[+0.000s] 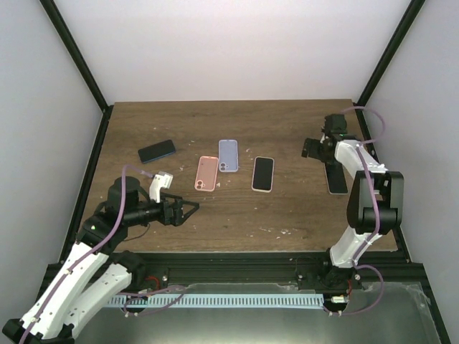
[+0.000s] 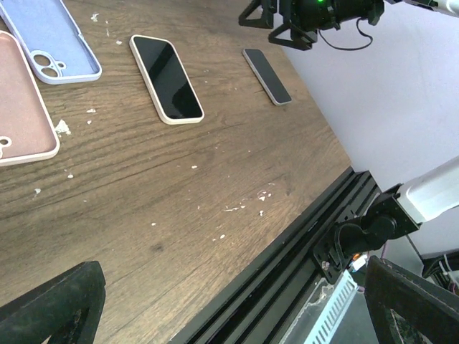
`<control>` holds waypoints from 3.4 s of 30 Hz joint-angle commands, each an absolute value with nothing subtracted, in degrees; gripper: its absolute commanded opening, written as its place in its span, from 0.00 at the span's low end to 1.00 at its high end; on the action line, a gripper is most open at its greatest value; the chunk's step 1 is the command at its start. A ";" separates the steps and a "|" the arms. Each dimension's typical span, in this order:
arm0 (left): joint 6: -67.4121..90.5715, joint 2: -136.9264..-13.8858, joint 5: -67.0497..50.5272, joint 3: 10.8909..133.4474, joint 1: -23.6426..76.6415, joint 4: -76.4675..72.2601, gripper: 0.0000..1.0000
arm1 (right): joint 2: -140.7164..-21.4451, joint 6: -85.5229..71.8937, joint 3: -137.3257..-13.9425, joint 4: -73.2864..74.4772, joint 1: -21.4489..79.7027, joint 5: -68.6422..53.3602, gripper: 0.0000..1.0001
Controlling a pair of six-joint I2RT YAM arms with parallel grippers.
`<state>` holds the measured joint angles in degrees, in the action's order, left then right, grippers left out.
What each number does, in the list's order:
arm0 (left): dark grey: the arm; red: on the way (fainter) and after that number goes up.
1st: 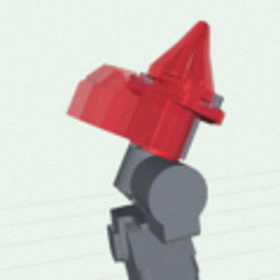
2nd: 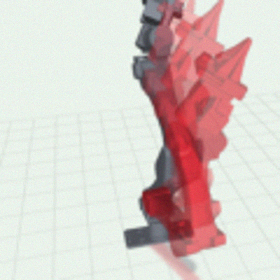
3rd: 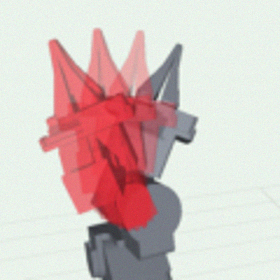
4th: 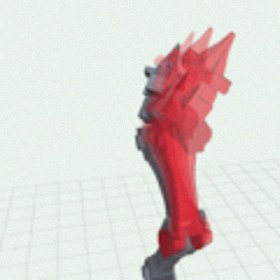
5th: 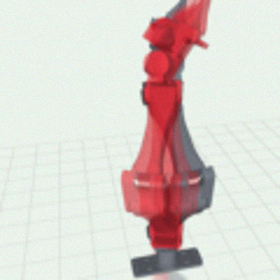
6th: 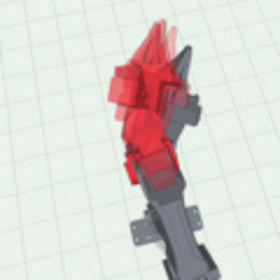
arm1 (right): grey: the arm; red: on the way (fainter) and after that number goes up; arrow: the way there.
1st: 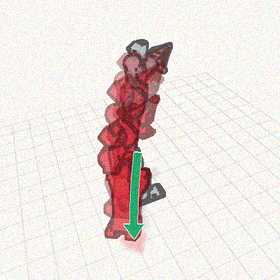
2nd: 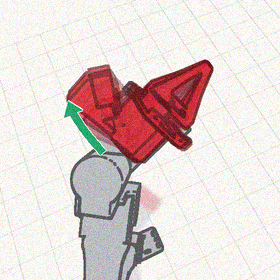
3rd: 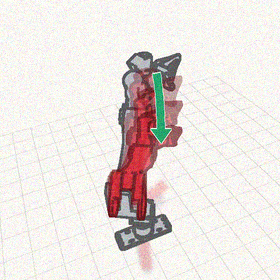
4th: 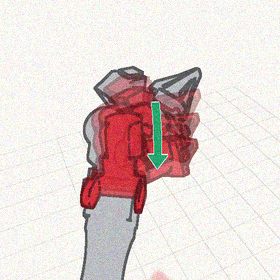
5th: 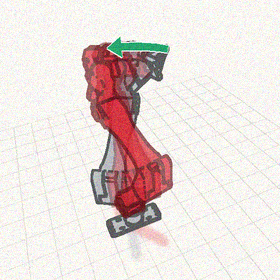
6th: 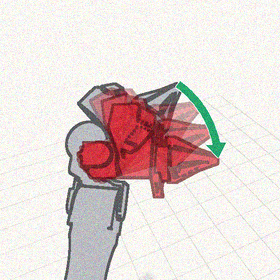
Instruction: Put the phone into the phone case
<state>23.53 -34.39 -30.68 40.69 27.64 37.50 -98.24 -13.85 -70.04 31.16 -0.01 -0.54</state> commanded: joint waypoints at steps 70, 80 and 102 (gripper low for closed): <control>22.76 -31.24 -30.39 40.35 27.60 37.38 1.00 | -106.80 -8.13 -67.59 36.32 -10.98 1.91 0.98; 24.13 -33.16 -24.47 41.52 27.52 39.28 1.00 | -106.69 -7.81 -66.85 36.31 -9.55 1.68 0.84; 33.85 -77.44 -4.30 49.12 24.13 20.94 0.78 | -102.05 -13.08 -61.39 36.23 -5.10 2.11 0.71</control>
